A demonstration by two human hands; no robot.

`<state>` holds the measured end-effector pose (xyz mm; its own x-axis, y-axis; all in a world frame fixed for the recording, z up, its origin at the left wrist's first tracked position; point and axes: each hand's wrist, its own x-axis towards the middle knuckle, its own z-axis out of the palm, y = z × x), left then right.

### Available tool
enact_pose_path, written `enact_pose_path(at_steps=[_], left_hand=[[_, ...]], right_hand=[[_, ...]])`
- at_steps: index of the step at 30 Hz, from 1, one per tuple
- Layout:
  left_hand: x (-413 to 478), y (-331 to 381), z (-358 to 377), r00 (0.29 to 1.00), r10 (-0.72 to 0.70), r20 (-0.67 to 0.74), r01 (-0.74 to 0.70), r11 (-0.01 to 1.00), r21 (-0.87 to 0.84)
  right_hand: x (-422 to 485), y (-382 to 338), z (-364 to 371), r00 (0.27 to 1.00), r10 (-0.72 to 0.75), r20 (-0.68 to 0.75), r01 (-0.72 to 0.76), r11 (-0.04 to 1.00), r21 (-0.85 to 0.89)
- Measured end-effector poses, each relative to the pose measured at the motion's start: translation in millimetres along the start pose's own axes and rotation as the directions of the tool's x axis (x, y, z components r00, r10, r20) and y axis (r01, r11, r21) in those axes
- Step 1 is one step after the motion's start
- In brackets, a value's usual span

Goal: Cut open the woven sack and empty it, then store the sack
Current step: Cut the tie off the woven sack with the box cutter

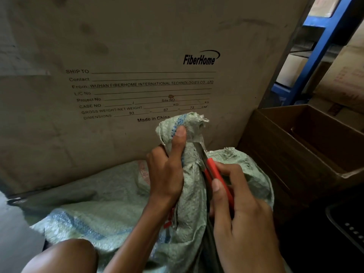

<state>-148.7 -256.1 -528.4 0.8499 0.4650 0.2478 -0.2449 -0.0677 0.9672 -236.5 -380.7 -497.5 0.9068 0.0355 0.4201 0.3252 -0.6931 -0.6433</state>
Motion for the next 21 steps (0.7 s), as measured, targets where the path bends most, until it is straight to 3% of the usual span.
enact_pose_path(at_steps=[7,10,13,18,21], left_hand=[[9,-5,-9,0.999,-0.005,-0.043,0.006,1.000,0.021],[12,-4,-10,0.999,-0.029,-0.017,0.029,1.000,0.004],[19,-7,-10,0.986,-0.139,0.087,0.139,0.990,0.009],[19,-9,-4,0.926,-0.302,0.227,0.328,0.940,-0.089],[10,-4,3,0.882,-0.336,0.330,0.394,0.911,-0.127]], right_hand=[[0,-3,-12,0.972,0.121,0.202,-0.115,0.993,-0.040],[2,-1,-21,0.946,0.161,0.282,-0.140,0.986,-0.092],[3,0,-32,0.939,0.144,0.312,-0.132,0.989,-0.060],[3,0,-48,0.986,0.137,0.096,-0.162,0.926,0.340],[7,5,-46,0.980,0.190,-0.058,-0.158,0.921,0.356]])
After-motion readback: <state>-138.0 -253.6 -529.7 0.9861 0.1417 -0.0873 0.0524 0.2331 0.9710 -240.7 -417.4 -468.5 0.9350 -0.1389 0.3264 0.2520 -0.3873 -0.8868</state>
